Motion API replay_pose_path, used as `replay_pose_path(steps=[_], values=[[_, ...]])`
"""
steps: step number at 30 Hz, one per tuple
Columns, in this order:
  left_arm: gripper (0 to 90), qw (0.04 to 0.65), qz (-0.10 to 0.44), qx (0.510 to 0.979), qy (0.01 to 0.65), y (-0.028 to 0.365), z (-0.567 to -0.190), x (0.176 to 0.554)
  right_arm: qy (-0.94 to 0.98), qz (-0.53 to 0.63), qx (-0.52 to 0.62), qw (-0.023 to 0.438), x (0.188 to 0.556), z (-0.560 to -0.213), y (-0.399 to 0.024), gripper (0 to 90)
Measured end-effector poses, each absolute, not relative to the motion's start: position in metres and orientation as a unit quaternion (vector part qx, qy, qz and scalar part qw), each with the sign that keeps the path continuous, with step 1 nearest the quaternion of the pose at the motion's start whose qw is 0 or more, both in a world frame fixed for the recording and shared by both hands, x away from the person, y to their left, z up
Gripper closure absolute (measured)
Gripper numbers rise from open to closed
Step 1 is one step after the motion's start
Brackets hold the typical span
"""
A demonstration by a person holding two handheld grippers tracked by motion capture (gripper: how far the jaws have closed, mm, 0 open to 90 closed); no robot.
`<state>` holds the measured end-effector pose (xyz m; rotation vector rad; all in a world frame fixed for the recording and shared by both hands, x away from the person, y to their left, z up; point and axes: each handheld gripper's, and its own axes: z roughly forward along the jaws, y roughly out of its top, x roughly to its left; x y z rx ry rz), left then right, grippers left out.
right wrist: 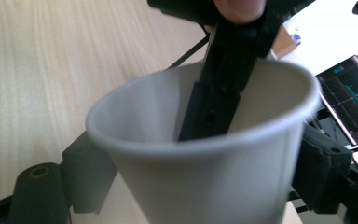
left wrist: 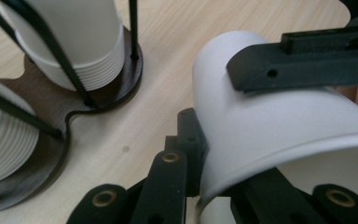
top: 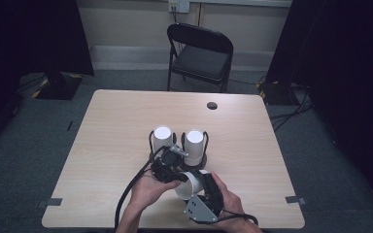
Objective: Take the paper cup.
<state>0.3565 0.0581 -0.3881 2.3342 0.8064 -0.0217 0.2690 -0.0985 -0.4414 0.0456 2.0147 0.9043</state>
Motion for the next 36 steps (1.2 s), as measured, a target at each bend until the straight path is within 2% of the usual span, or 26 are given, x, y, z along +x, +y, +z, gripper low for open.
replay_pose_path(steps=[5,21,28,32,34,36], values=[[85.1,0.347,-0.021,0.885,0.310,0.055,-0.389,0.357,0.811,0.374,0.016,0.450,0.268,-0.438,-0.101,20.5],[85.3,0.355,0.008,0.876,0.327,0.051,-0.392,0.352,0.804,0.402,0.029,0.436,0.265,-0.427,-0.103,25.1],[80.2,0.360,0.014,0.871,0.334,0.053,-0.394,0.353,0.804,0.404,0.036,0.434,0.266,-0.427,-0.104,25.1],[71.2,0.371,0.021,0.862,0.344,0.058,-0.396,0.353,0.804,0.408,0.041,0.431,0.268,-0.427,-0.105,25.1],[70.3,0.372,0.021,0.862,0.344,0.058,-0.396,0.353,0.804,0.408,0.045,0.430,0.268,-0.427,-0.105,25.1],[63.9,0.377,0.029,0.858,0.348,0.060,-0.395,0.352,0.805,0.407,0.049,0.428,0.268,-0.426,-0.106,25.1]])
